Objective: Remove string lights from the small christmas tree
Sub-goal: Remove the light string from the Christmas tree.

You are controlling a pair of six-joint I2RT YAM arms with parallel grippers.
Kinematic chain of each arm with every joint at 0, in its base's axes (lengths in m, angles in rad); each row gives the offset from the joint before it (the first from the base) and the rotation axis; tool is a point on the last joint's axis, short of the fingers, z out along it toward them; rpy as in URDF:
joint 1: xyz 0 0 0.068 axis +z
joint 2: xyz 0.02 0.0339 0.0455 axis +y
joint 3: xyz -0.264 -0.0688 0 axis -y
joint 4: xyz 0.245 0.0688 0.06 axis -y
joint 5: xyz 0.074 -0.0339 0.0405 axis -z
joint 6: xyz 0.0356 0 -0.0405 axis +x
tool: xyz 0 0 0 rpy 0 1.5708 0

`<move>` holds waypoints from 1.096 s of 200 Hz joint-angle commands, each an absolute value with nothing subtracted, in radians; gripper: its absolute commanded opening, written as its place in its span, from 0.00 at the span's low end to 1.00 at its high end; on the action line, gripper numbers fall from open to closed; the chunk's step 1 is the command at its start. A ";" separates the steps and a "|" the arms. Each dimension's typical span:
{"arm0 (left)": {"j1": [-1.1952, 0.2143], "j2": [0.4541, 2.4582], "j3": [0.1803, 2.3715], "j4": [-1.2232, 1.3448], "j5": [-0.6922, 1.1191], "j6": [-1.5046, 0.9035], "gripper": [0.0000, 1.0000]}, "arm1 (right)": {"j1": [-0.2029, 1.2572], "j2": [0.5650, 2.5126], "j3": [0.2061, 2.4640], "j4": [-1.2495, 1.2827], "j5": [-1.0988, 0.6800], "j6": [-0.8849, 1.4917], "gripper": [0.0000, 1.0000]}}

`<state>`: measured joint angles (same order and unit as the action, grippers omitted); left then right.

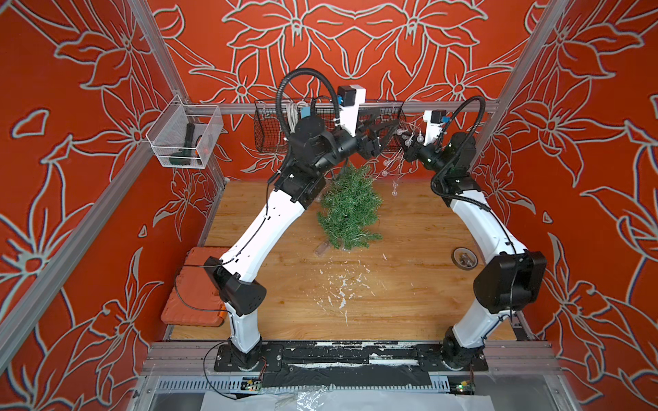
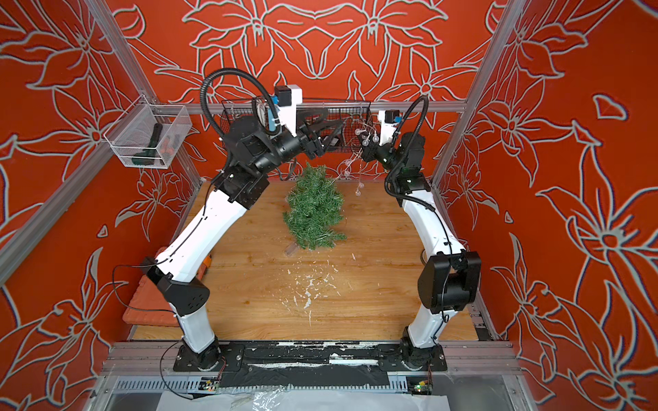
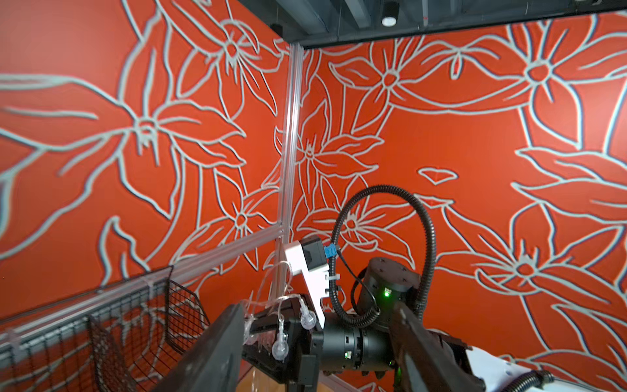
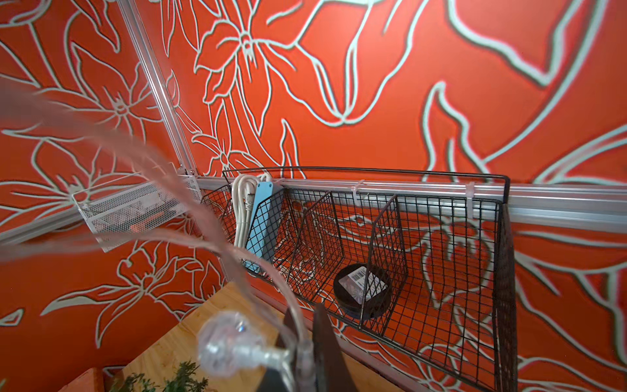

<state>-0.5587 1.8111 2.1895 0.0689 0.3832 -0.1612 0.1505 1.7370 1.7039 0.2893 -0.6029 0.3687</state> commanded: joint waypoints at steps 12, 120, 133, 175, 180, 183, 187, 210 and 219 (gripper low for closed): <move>-0.446 1.778 2.053 0.188 0.431 -0.191 0.65 | 0.146 1.813 1.826 0.245 -0.590 0.330 0.00; -0.319 1.943 2.049 0.229 0.690 -0.221 0.63 | 0.158 2.091 2.208 0.050 -0.581 0.222 0.00; -0.312 1.962 2.059 0.239 0.698 -0.231 0.63 | 0.158 2.122 2.259 0.022 -0.555 0.208 0.00; -0.303 2.008 2.097 0.249 0.751 -0.232 0.64 | 0.158 2.178 2.417 -0.057 -0.514 0.166 0.00; -0.303 2.017 2.109 0.244 0.757 -0.231 0.64 | 0.158 2.185 2.433 -0.063 -0.517 0.166 0.00; -0.303 2.023 2.116 0.242 0.758 -0.232 0.64 | 0.159 2.189 2.447 -0.067 -0.518 0.166 0.00; -0.302 2.030 2.124 0.241 0.760 -0.237 0.64 | 0.159 2.196 2.465 -0.073 -0.518 0.167 0.00; -0.303 2.075 2.187 0.222 0.799 -0.246 0.64 | 0.166 2.231 2.539 -0.096 -0.577 0.183 0.00; -0.303 2.087 2.205 0.219 0.826 -0.245 0.65 | 0.173 2.233 2.537 -0.087 -0.622 0.188 0.00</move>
<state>-0.3077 2.0552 2.1426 0.2035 0.7471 -0.2359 0.1596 2.2135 2.4924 -0.0849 -0.5522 0.1940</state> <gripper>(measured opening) 0.644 0.091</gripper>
